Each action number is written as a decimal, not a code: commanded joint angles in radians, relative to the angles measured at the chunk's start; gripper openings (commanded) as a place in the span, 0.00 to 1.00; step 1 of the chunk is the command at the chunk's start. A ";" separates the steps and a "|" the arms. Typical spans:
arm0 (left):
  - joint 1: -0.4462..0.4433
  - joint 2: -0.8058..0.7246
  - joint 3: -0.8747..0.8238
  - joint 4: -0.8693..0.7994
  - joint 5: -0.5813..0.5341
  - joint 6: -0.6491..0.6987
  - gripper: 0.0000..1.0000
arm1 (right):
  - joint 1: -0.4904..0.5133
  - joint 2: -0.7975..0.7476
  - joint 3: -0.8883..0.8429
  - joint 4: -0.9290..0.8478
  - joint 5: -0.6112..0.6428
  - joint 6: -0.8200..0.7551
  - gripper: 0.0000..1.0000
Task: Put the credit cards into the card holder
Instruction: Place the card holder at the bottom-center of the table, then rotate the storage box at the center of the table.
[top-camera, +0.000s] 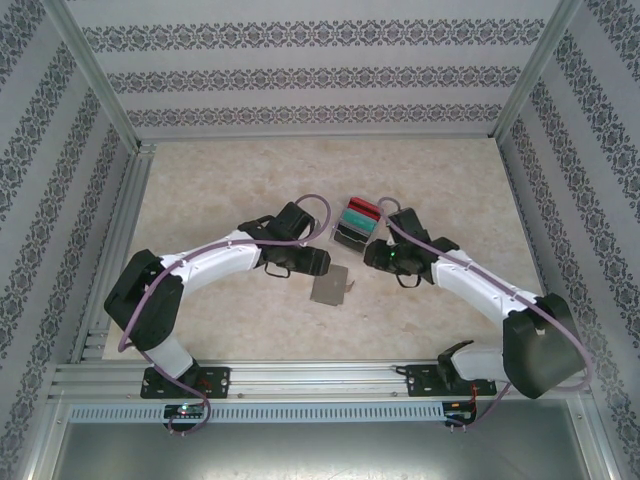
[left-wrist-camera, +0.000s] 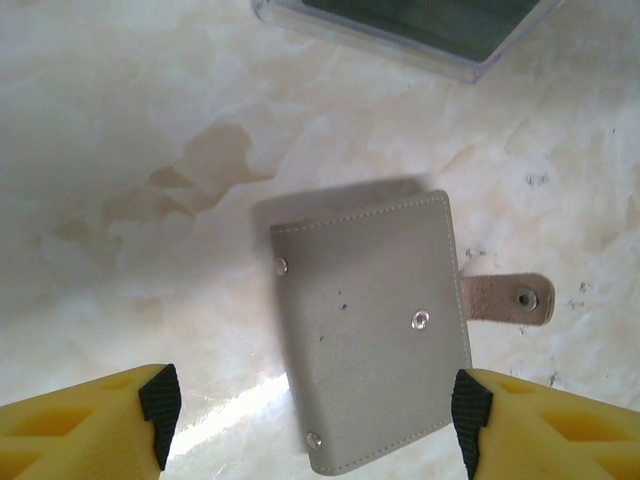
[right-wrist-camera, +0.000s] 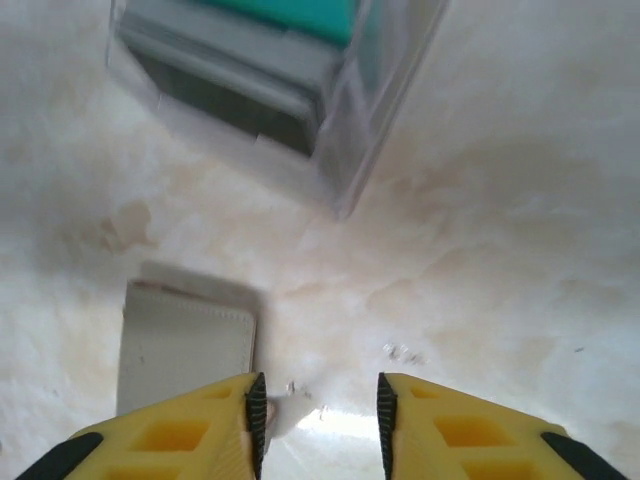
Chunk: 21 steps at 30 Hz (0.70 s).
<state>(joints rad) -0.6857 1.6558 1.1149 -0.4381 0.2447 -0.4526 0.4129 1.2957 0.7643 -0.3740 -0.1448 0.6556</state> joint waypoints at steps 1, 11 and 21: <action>0.011 0.023 0.043 0.033 -0.013 -0.035 0.77 | -0.079 -0.003 0.078 -0.010 -0.027 -0.065 0.50; 0.034 0.055 0.038 0.204 0.024 -0.182 0.99 | -0.270 0.438 0.518 -0.105 -0.279 -0.217 0.67; 0.042 0.026 -0.026 0.266 0.048 -0.235 0.99 | -0.269 0.693 0.728 -0.165 -0.357 -0.268 0.70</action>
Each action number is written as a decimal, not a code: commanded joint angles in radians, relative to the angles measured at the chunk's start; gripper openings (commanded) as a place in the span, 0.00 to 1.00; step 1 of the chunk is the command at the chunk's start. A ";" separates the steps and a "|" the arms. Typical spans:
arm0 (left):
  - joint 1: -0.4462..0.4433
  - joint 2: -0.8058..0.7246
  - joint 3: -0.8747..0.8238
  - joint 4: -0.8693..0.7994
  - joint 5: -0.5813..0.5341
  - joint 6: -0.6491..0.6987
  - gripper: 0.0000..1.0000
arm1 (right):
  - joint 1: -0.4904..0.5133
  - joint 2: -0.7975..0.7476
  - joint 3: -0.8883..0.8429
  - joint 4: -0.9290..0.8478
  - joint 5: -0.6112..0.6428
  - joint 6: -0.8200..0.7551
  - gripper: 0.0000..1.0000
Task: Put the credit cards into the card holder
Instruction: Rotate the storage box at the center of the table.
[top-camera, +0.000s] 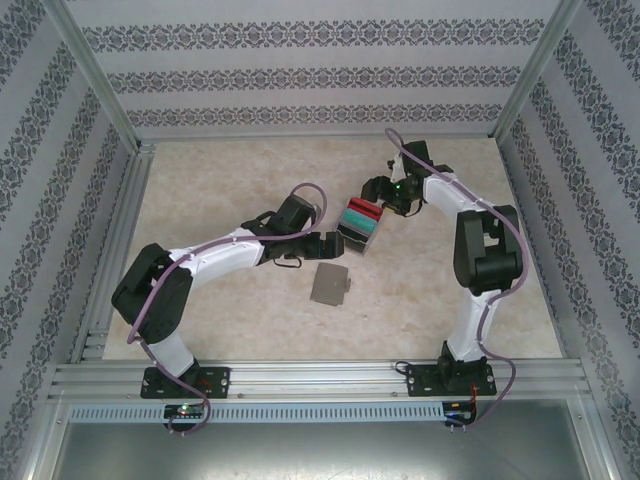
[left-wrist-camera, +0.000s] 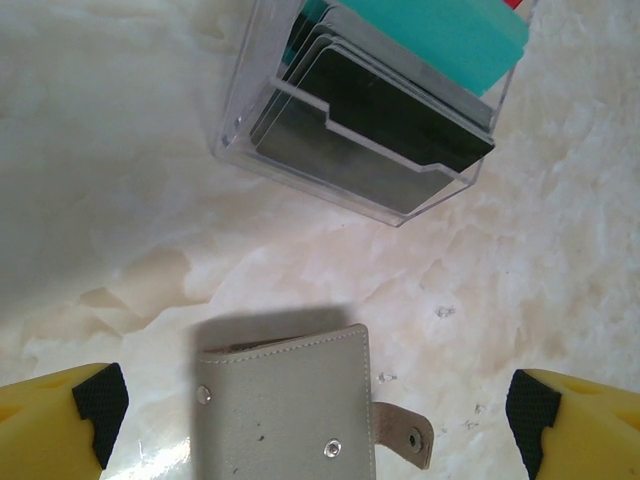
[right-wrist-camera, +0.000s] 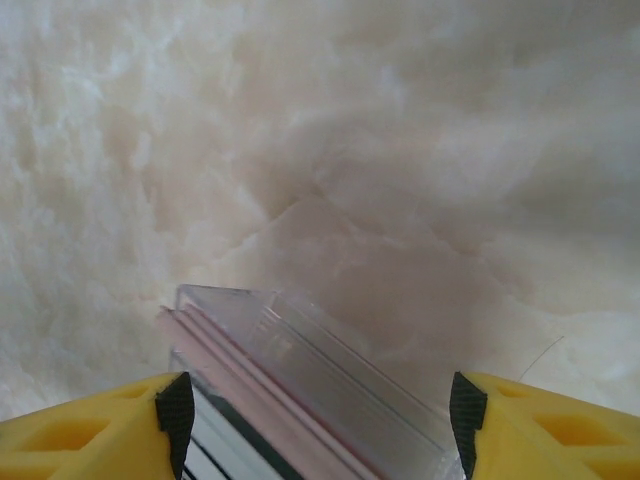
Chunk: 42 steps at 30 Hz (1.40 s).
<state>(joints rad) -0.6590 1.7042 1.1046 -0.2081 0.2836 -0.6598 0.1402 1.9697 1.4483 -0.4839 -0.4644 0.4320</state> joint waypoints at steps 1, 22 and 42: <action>0.016 -0.027 -0.017 0.031 0.008 -0.024 0.99 | 0.004 0.025 0.042 -0.051 -0.037 -0.051 0.71; 0.045 -0.062 -0.072 0.058 -0.031 -0.062 0.99 | 0.072 -0.162 -0.189 -0.041 -0.200 -0.085 0.69; 0.076 -0.083 -0.107 0.110 -0.020 -0.117 0.99 | 0.189 -0.095 0.080 -0.323 0.338 -0.275 0.67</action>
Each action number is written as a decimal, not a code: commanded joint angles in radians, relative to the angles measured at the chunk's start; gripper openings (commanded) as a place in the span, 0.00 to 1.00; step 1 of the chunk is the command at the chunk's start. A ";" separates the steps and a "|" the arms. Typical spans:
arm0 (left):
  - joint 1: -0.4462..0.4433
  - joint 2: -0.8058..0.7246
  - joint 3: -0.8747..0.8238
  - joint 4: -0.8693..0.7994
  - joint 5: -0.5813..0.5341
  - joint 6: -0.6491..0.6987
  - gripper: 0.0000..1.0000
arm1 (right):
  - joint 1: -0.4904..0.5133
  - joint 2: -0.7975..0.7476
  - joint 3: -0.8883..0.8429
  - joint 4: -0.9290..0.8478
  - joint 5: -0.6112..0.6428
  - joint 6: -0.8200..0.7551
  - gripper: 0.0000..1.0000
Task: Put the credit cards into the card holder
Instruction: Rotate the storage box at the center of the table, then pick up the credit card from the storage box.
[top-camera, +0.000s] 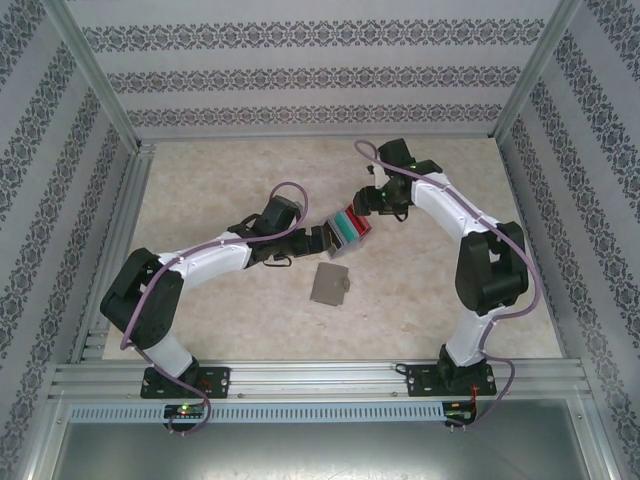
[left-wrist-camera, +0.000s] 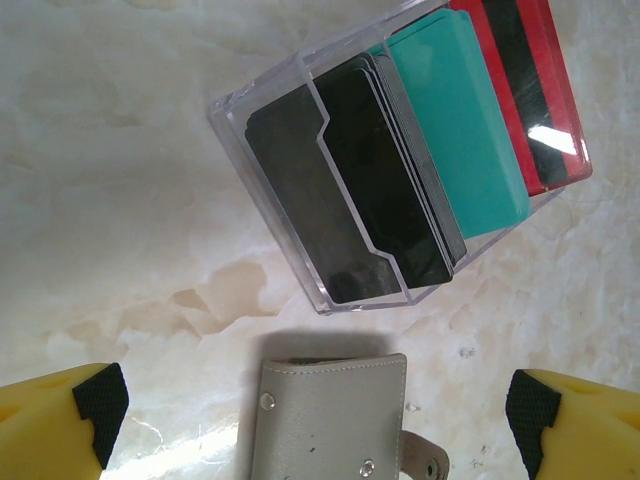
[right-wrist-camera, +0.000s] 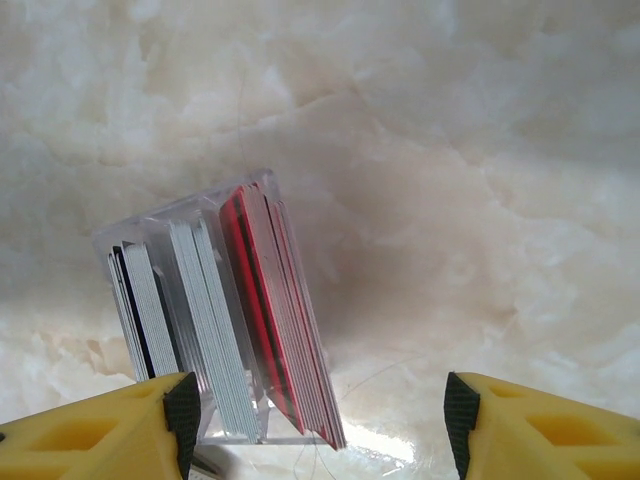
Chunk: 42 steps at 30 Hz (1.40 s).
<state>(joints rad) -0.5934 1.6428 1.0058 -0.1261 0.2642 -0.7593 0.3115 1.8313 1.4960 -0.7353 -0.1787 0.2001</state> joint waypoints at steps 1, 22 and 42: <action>0.012 -0.018 -0.006 0.026 0.004 -0.016 0.99 | 0.024 0.056 0.045 -0.080 0.056 -0.048 0.66; 0.012 -0.004 -0.011 0.039 0.029 -0.026 0.99 | 0.057 0.188 0.135 -0.123 0.183 -0.082 0.66; 0.012 0.005 -0.002 0.027 0.038 -0.023 0.99 | 0.069 0.125 0.129 -0.104 0.259 -0.084 0.61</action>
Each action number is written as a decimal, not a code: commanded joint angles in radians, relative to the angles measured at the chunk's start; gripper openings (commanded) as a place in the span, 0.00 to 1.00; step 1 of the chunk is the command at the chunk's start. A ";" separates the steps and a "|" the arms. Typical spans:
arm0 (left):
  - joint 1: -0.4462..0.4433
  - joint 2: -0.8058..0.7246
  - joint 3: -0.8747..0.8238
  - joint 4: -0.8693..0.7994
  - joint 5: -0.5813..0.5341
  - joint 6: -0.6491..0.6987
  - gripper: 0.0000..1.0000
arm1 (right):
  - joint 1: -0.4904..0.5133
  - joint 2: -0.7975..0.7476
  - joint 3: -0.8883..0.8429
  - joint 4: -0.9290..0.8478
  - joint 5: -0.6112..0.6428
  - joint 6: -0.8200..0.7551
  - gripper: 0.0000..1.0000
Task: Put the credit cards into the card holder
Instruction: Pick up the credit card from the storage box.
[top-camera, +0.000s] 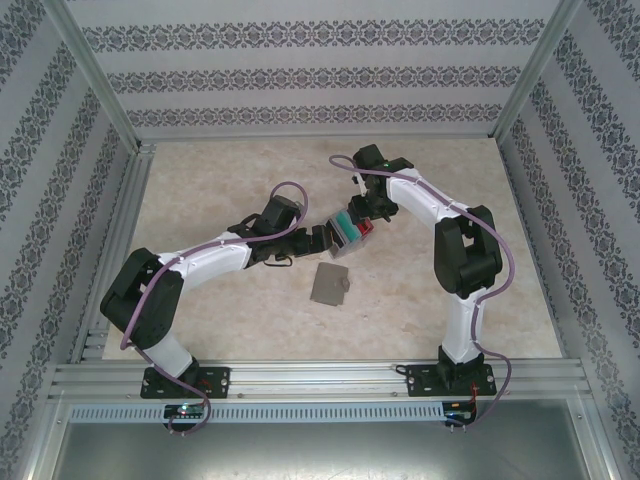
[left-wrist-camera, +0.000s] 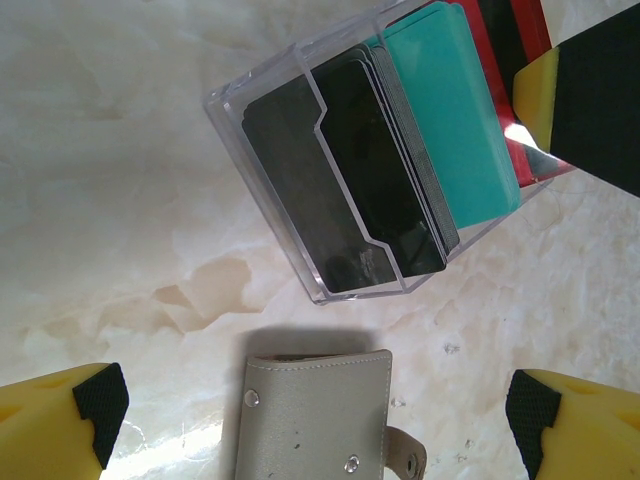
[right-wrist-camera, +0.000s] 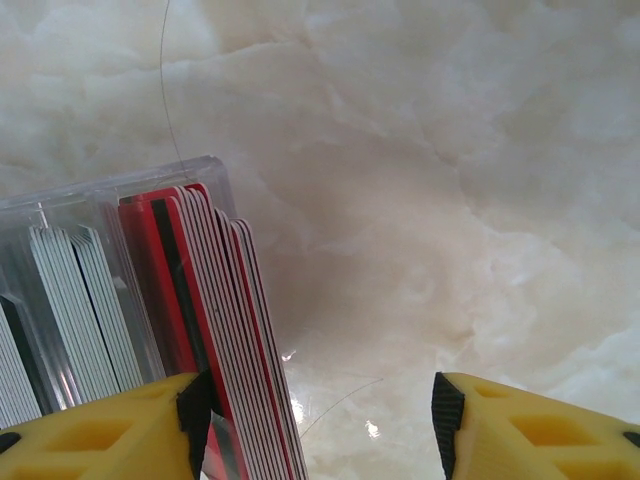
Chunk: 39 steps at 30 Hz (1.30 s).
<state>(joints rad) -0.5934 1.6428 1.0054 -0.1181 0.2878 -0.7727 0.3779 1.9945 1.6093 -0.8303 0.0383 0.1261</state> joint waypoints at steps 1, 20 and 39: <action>0.012 0.005 -0.003 0.018 0.015 -0.010 0.99 | 0.004 -0.038 0.016 -0.008 0.045 -0.009 0.60; 0.012 0.009 -0.012 0.026 0.014 -0.017 0.99 | 0.012 -0.053 0.018 -0.003 0.066 -0.022 0.53; 0.012 0.023 0.002 0.019 0.025 -0.014 0.99 | 0.015 -0.061 0.025 -0.005 0.025 -0.033 0.37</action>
<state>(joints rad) -0.5934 1.6459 1.0054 -0.1181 0.3061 -0.7765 0.3843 1.9759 1.6104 -0.8268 0.0612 0.1005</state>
